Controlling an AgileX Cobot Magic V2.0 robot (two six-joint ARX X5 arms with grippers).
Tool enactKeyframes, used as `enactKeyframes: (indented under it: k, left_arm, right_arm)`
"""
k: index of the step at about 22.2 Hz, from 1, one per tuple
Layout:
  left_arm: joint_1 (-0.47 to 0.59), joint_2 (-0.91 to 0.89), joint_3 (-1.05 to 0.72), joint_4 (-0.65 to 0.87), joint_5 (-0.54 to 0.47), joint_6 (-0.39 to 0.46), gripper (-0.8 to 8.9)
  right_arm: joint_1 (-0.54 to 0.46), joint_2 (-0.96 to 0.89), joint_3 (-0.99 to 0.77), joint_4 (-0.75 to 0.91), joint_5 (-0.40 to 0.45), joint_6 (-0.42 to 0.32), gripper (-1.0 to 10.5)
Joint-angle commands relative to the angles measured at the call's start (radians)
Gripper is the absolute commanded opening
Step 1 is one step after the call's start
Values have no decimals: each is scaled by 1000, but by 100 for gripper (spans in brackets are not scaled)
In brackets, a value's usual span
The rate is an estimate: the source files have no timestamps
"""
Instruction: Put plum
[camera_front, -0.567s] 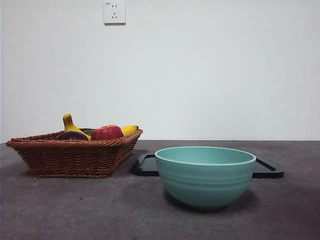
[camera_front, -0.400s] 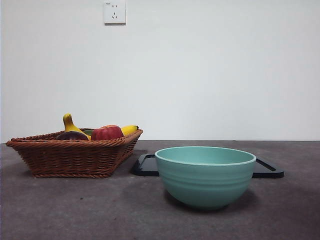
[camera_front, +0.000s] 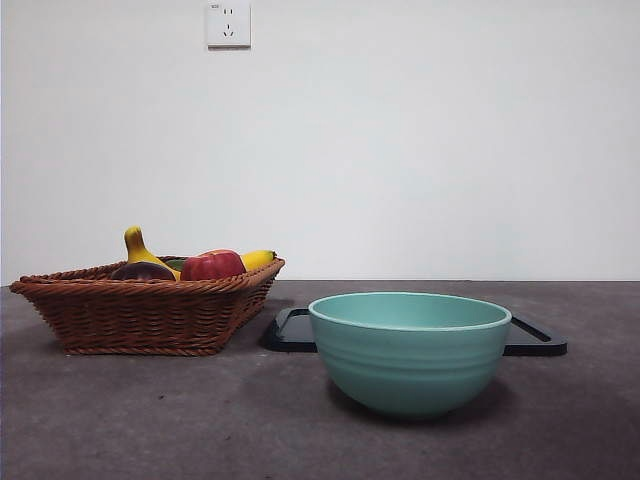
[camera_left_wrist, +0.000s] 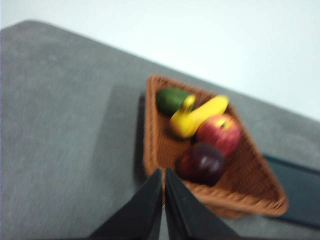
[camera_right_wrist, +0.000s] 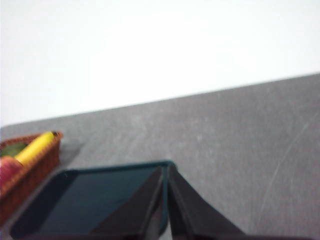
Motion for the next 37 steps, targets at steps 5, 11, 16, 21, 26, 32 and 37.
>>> enactKeyframes:
  k: [5, 11, 16, 21, 26, 32, 37]
  left_arm:
    - [2, 84, 198, -127, 26, -10, 9]
    - [2, 222, 374, -269, 117, 93, 9]
    - [2, 363, 496, -377, 195, 182, 9]
    - [-2, 475, 583, -473, 291, 243, 9]
    - [-13, 559, 636, -591, 335, 311, 9]
    - [-18, 563, 638, -619, 335, 319, 9]
    - [-18, 563, 638, -619, 334, 315, 350]
  right_arm:
    - [0, 60, 188, -166, -1, 0, 5]
    - [1, 190, 370, -340, -43, -58, 5]
    - [1, 336, 509, -459, -134, -127, 5]
    - [8, 473, 621, -594, -195, -195, 5]
    - [40, 597, 715, -769, -217, -276, 5]
    - [78, 620, 723, -814, -211, -287, 5]
    - [78, 620, 723, -813, -211, -278, 347]
